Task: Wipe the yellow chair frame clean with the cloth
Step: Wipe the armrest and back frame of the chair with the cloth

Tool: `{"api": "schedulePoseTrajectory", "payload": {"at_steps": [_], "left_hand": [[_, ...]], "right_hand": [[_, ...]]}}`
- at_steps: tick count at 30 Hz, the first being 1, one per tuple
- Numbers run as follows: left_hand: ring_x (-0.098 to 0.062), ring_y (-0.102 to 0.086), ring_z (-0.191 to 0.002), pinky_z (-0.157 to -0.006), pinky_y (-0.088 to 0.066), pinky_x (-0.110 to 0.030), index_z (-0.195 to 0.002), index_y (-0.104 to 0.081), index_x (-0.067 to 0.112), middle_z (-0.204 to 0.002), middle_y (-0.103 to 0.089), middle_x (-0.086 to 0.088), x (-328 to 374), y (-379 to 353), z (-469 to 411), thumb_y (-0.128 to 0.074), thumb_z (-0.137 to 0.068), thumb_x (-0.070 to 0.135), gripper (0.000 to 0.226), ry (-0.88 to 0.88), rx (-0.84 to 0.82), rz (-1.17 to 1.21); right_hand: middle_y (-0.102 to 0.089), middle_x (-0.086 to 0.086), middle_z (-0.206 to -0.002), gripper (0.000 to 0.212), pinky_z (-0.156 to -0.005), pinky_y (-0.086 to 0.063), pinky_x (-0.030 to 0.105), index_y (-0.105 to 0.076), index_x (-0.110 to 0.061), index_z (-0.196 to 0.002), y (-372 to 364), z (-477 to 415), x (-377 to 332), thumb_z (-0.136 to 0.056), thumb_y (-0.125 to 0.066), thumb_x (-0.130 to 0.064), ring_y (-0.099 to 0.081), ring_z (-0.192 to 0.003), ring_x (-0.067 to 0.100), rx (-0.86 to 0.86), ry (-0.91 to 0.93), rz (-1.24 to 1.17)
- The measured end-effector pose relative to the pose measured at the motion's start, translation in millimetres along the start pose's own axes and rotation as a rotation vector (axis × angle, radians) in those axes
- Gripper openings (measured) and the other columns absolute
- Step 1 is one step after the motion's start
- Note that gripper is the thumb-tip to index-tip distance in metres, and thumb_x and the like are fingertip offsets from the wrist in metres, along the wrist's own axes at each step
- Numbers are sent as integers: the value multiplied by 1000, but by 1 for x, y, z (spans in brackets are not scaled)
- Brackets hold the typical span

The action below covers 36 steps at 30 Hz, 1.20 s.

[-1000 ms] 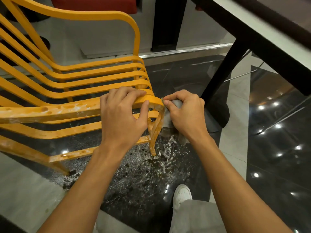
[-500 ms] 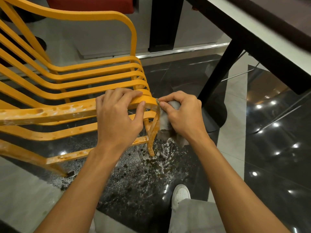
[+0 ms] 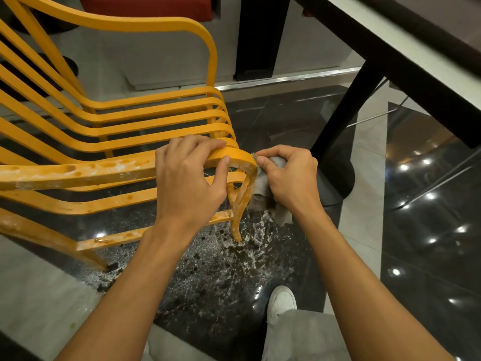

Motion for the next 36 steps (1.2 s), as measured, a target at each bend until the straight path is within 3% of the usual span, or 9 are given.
{"api": "schedulePoseTrajectory", "payload": {"at_steps": [4,10,15,24,31,36], "left_hand": [[-19,-55,-116,-99,-27,-30,-124,-74,22,-118,-69,5,-1,0,1,-65,-100,39,31,0,-8,5],[-19,-56,-115,-100,-26,-29,-124,-75,22,-118,-70,5,-1,0,0,-65,-100,39,31,2,-5,5],[-19,-56,-115,-100,-25,-28,-124,-74,22,-118,-69,5,-2,0,1,-64,-100,40,31,-1,-10,2],[-21,-57,-115,-99,-25,-29,-125,-74,21,-118,-69,4,-2,0,1,-65,-101,39,31,-3,-14,-3],[-20,-56,-115,-99,-28,-32,-125,-74,21,-118,-69,4,-1,-1,1,-65,-101,39,31,-4,-13,-4],[-20,-56,-115,-99,-26,-30,-126,-74,21,-118,-69,4,-3,0,2,-64,-102,39,31,-11,-19,-4]], "right_hand": [[-76,-13,-93,7,-91,-58,36,-83,-28,-92,4,3,-2,-92,-78,-23,-69,-96,5,-25,55,-50],[-75,-15,-89,13,-91,-60,40,-79,-35,-82,3,-1,14,-92,-79,-26,-68,-106,13,-39,-69,-14],[-74,-18,-85,11,-91,-60,36,-80,-33,-86,5,4,7,-92,-79,-24,-69,-99,6,-44,-20,-57],[-77,-5,-93,14,-93,-61,39,-82,-29,-81,-7,-2,36,-93,-78,-22,-70,-100,11,-65,-304,-77],[-78,-11,-88,7,-84,-62,29,-83,-27,-88,4,-6,17,-91,-80,-22,-72,-92,3,-54,-113,-163],[-76,-7,-89,15,-82,-62,31,-81,-28,-80,-5,-1,40,-93,-78,-22,-72,-97,11,-98,-332,-70]]}}
Point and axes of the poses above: each hand's wrist, its own z-axis away from the middle knuckle, its own y-axis out of the back of the hand, x = y × z, the point moved 3 cm from there along -z, towards the middle knuckle
